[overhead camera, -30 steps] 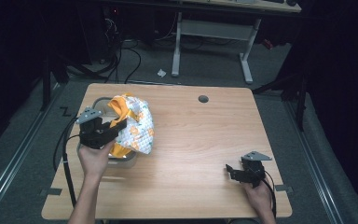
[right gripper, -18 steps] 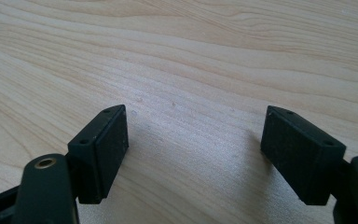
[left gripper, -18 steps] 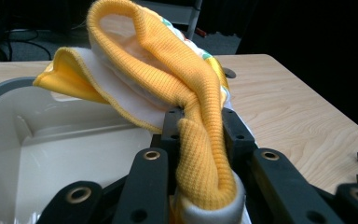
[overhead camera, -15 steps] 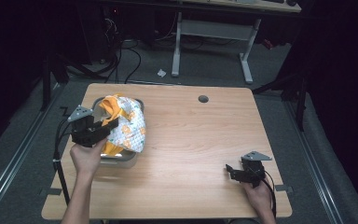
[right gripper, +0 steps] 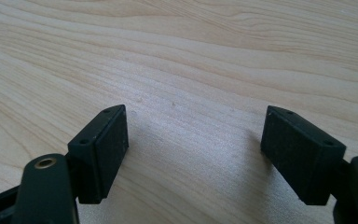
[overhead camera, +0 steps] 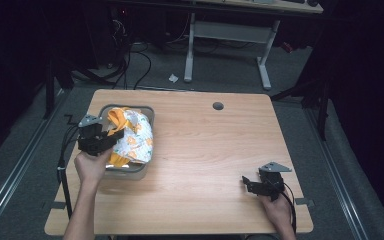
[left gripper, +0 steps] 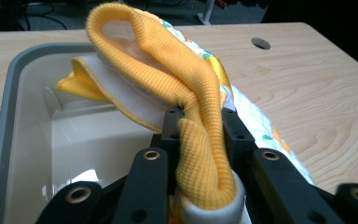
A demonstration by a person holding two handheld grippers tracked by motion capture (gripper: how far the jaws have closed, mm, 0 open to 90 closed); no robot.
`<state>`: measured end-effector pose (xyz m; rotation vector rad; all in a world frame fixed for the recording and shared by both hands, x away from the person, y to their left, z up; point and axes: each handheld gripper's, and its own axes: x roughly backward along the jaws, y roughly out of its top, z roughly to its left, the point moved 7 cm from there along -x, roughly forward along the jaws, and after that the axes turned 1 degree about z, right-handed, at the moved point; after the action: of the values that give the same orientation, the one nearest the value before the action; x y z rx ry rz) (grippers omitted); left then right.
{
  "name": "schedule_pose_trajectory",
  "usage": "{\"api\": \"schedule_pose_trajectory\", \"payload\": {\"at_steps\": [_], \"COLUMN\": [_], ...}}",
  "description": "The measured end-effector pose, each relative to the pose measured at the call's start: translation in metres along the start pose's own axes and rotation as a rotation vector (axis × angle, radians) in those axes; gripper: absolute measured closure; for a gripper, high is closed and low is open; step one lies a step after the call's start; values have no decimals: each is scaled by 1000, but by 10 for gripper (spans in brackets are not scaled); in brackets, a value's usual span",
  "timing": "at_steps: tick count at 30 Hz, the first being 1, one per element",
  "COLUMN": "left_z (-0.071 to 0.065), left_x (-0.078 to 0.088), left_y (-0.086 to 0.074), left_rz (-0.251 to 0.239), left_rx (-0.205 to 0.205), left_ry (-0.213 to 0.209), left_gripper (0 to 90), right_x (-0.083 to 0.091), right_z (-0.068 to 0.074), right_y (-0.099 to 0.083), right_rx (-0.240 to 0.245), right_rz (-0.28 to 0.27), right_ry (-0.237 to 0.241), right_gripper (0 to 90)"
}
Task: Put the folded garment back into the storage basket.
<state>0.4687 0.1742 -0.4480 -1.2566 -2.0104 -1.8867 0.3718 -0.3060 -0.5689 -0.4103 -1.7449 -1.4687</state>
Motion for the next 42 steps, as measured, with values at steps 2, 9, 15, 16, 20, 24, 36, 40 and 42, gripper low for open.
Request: {"api": "schedule_pose_trajectory", "payload": {"at_steps": [2,9,15,16,20,24,36,40,42], "left_z": [4,11,15,16,19,22,23,20,18], "left_x": [-3,-12,-23,-25,-30,-37,-36,-29,-27], "left_y": [-2,-9,-16,-18,-22,-27,-30,-24,-23], "left_rz": [18,65,105,121,145,185,209,160,151], "left_rx": [-3,-45,-56,-57,-63,-61,-83,-80,-77], "left_ry": [12,78,112,121,144,161,260,260,254], "left_gripper": [749,742,742,742,740,727,483,420,411], "right_x": [0,0,0,0,0,0,0,0,0], "right_z": [0,0,0,0,0,0,0,0,0], "right_y": [0,0,0,0,0,0,0,0,0], "right_rx": [-1,0,0,0,0,0,0,1,0], "right_rz": [0,0,0,0,0,0,0,0,0], "right_ry": [0,0,0,0,0,0,0,0,0], "right_gripper": [235,234,234,235,235,234,235,235,234]}}
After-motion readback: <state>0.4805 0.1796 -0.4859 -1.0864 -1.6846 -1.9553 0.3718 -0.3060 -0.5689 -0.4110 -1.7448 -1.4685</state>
